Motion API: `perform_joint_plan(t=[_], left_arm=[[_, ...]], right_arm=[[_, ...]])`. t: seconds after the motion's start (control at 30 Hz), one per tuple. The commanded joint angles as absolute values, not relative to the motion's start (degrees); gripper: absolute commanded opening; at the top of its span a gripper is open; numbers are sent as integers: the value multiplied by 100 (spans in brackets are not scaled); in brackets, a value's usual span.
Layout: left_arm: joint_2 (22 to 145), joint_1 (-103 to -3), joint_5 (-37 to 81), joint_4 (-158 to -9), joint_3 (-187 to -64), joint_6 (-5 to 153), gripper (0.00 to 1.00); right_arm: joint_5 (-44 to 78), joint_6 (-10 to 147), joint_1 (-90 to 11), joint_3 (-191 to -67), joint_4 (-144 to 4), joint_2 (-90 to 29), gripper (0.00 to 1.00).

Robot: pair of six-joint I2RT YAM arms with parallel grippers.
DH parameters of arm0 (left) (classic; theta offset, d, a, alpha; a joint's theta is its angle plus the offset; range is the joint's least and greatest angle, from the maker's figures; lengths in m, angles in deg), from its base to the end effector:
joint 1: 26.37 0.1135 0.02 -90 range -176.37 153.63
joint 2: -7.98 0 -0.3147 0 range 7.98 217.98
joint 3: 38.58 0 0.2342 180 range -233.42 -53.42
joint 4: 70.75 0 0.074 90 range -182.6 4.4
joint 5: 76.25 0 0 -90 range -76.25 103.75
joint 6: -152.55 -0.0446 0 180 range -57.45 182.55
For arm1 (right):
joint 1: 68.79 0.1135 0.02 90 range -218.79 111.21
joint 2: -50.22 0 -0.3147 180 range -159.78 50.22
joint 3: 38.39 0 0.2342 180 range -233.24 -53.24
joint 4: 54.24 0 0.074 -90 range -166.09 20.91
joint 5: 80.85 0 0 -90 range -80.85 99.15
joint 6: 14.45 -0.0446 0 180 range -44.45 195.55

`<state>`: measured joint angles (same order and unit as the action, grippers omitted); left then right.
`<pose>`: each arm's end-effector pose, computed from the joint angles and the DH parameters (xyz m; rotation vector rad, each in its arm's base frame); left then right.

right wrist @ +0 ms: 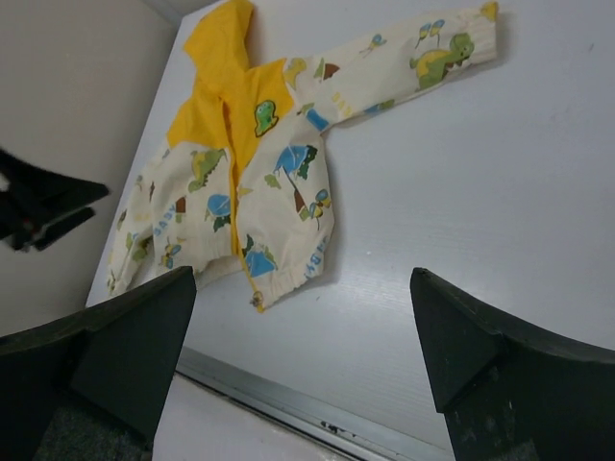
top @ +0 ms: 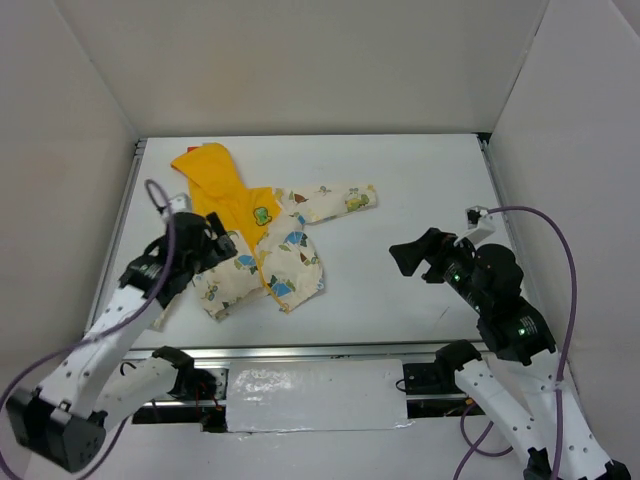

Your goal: Zip up the jacket

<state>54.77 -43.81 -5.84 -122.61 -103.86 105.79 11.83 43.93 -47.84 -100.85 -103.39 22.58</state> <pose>0.1223 -0.0228 0.3533 -0.6647 2.0200 -0.2608 0.0444 0.0192 0.3639 0.1405 1.8706 0.6844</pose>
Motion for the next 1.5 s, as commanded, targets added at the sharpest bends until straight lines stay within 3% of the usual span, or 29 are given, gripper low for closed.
perform_joint_plan(t=[0.0, 0.1, 0.27, 0.83, 0.97, 1.03, 1.1, 1.23, 1.33, 1.47], left_arm=[[6524, -5088, -715, -11601, -10071, 11220, 99], [7465, -5239, -734, -11469, -10062, 11370, 98], [8048, -5441, -752, -10943, -9676, 11510, 87], [8611, -5810, -901, -10775, -9473, 11660, 72], [8761, -5810, -936, -10766, -9535, 11651, 62], [8805, -5810, -910, -10704, -9526, 11643, 61], [8805, -5810, -884, -10660, -9500, 11634, 55], [8735, -5810, -804, -10599, -9456, 11616, 21], [8621, -5810, -726, -10546, -9438, 11572, 3], [8261, -5802, -410, -10265, -9298, 11519, 0]], right_arm=[[1706, 4321, -4822, -9929, -9845, 2148, 100], [1855, 4285, -4805, -9850, -9783, 2096, 100], [1838, 4338, -4796, -9728, -9800, 2104, 100], [1953, 4285, -4805, -9516, -9598, 1990, 100], [1935, 4294, -4813, -9542, -9651, 2016, 100], [1926, 4303, -4813, -9543, -9660, 2016, 100], [1935, 4303, -4813, -9534, -9660, 2025, 100], [1978, 4285, -4813, -9490, -9590, 1990, 100], [2066, 4259, -4813, -9437, -9502, 1937, 100], [2382, 4215, -4805, -9271, -9186, 1832, 100]])
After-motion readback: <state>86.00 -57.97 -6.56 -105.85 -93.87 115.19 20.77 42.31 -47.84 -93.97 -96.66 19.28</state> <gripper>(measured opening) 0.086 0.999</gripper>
